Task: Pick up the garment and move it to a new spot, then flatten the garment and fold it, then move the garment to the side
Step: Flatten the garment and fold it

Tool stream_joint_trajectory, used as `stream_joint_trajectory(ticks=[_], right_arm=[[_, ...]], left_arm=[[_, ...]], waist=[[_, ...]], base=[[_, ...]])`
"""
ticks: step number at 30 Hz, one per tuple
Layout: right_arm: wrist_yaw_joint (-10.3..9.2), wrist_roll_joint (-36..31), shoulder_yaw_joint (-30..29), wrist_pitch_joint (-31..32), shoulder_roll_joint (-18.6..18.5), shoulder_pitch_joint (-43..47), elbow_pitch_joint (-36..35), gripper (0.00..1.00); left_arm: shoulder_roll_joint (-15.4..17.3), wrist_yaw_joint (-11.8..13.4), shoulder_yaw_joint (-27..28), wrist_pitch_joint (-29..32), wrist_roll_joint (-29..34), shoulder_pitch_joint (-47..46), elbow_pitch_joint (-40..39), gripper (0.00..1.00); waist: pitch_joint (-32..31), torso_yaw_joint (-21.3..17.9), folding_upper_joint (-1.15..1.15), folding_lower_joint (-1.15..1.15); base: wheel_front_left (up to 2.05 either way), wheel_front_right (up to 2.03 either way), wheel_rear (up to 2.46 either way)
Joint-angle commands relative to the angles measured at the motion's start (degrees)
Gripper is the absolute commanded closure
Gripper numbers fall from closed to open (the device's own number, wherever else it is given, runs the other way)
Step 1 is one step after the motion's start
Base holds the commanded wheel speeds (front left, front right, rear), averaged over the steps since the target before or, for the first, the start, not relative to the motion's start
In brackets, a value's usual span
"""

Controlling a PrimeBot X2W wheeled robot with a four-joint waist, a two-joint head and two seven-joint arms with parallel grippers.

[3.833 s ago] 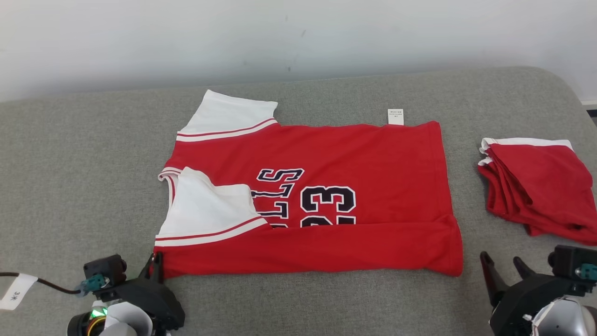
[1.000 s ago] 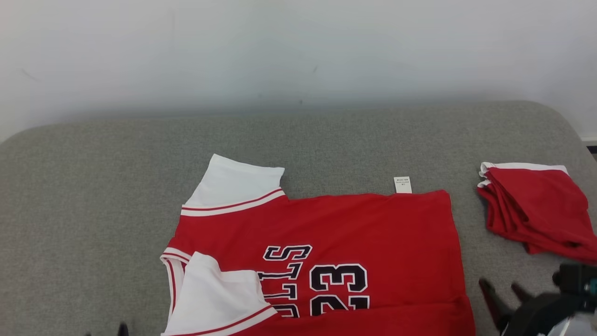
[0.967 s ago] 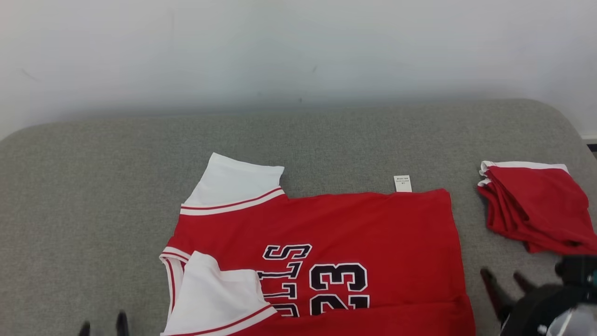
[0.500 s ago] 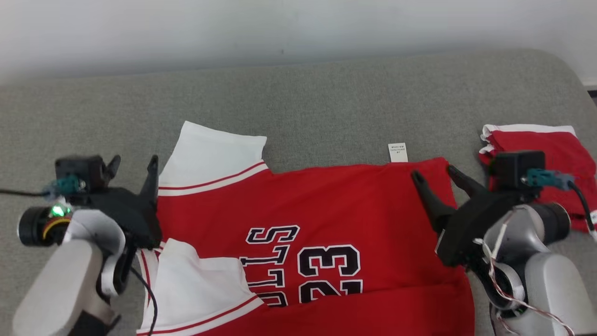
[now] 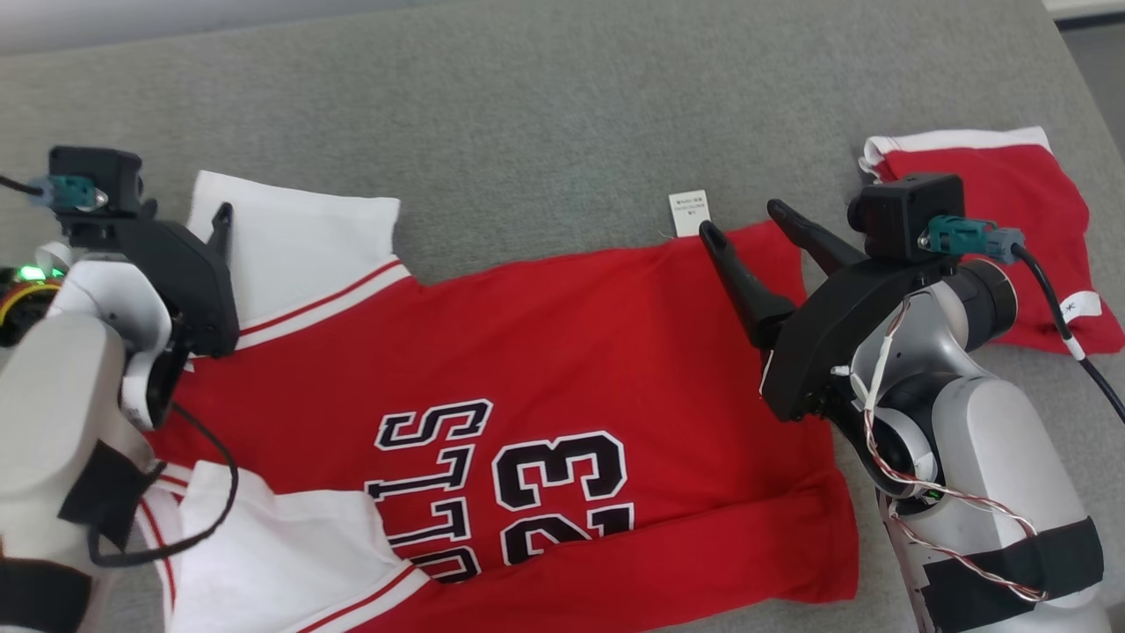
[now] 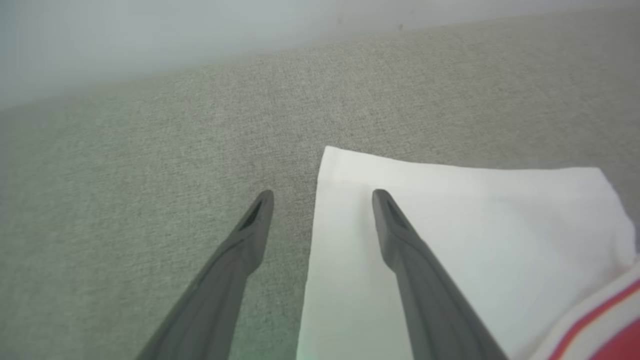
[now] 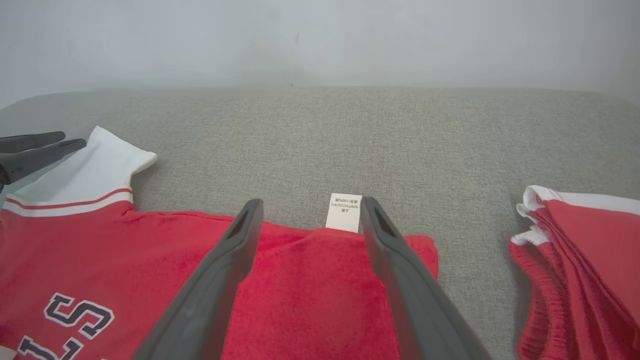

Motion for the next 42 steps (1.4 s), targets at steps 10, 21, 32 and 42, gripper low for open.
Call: stream_joint_trajectory(ticks=[10, 21, 32, 42], right_arm=[[-0.15, 0.7, 0.3, -2.0, -0.6, 0.5, 1.7, 0.00], [-0.15, 0.5, 0.6, -1.7, -1.4, -0.2, 3.0, 0.00], [-0.15, -9.1, -5.6, 0.1, -2.9, -4.3, 9.3, 0.00], [-0.15, -10.4, -3.5, 5.5, -3.1, -11.1, 20.8, 0.00]], left_arm=[[1.5, -0.8, -0.6, 0.0, 0.4, -3.3, 5.5, 0.25], [2.0, -2.0, -0.3, -0.5, -1.1, -3.9, 7.3, 1.00], [3.0, -5.4, 1.1, -1.9, -6.9, -2.7, 3.1, 1.00], [3.7, -5.1, 1.1, -1.0, -8.2, -2.3, 0.5, 1.00]], waist=[[2.4, -3.1, -0.01, -0.02], [2.5, -3.4, -0.01, -0.02], [1.9, -0.5, -0.01, -0.02], [2.5, 0.6, -0.01, -0.02]], base=[[0.00, 0.00, 0.00], [0.00, 0.00, 0.00], [0.00, 0.00, 0.00], [0.00, 0.00, 0.00]])
